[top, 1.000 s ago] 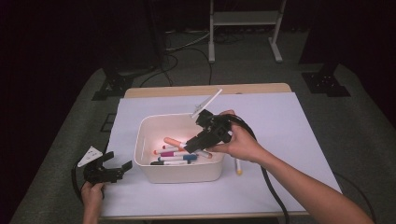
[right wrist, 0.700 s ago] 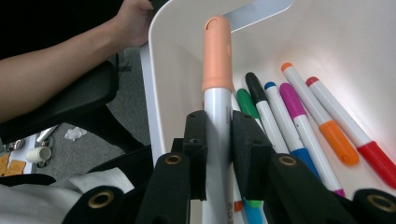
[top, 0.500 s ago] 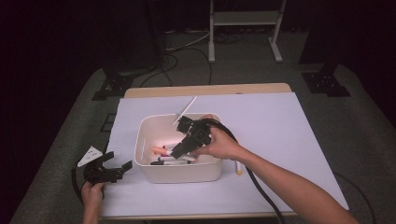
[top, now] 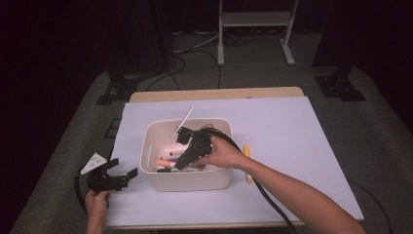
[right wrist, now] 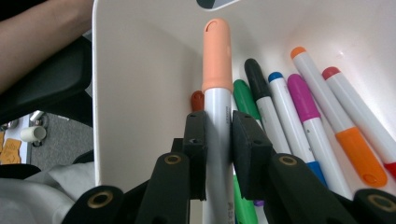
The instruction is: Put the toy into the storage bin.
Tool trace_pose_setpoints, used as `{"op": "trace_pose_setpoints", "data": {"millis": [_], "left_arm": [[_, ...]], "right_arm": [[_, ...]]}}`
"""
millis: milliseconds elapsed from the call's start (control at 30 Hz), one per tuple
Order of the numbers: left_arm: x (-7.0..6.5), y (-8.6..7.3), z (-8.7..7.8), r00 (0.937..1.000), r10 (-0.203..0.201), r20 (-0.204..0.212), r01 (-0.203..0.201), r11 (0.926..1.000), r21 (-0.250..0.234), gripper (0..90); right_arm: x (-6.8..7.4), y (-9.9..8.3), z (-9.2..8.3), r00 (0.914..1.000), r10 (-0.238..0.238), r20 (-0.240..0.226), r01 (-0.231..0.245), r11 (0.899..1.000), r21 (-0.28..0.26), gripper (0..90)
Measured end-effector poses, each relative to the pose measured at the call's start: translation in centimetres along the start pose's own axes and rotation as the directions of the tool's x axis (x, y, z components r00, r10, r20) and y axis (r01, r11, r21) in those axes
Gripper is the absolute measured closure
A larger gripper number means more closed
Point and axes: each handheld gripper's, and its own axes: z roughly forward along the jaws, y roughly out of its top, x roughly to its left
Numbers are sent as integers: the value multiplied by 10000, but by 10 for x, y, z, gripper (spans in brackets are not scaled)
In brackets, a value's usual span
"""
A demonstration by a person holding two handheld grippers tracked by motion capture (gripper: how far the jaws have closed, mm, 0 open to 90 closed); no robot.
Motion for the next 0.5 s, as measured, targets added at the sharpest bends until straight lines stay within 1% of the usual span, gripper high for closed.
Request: {"op": "trace_pose_setpoints", "data": {"millis": [167,200,267,333,400,500], "left_arm": [[0,0,0,10000,20,8,-20,10000,-13,0],[0,0,0,10000,12,8,-12,10000,-22,0],[0,0,0,10000,-6,11,6,10000,-6,0],[0,0,0,10000,4,12,-4,10000,19,0],[0,0,0,10000,10,18,-10,10000,21,0],[0,0,0,10000,14,9,-14,10000,21,0]], "right_arm": [[1,1,6,10000,-2,16,1,9997,243,752],[0,1,7,10000,17,6,-17,9994,339,737],[2,2,8,9998,-130,141,123,9988,474,689],[3,2,7,9995,-183,255,171,9989,445,662],[4,1,3,9995,-186,263,177,9993,343,641],[4,-1,-7,9994,-77,327,74,9999,89,615]]}}
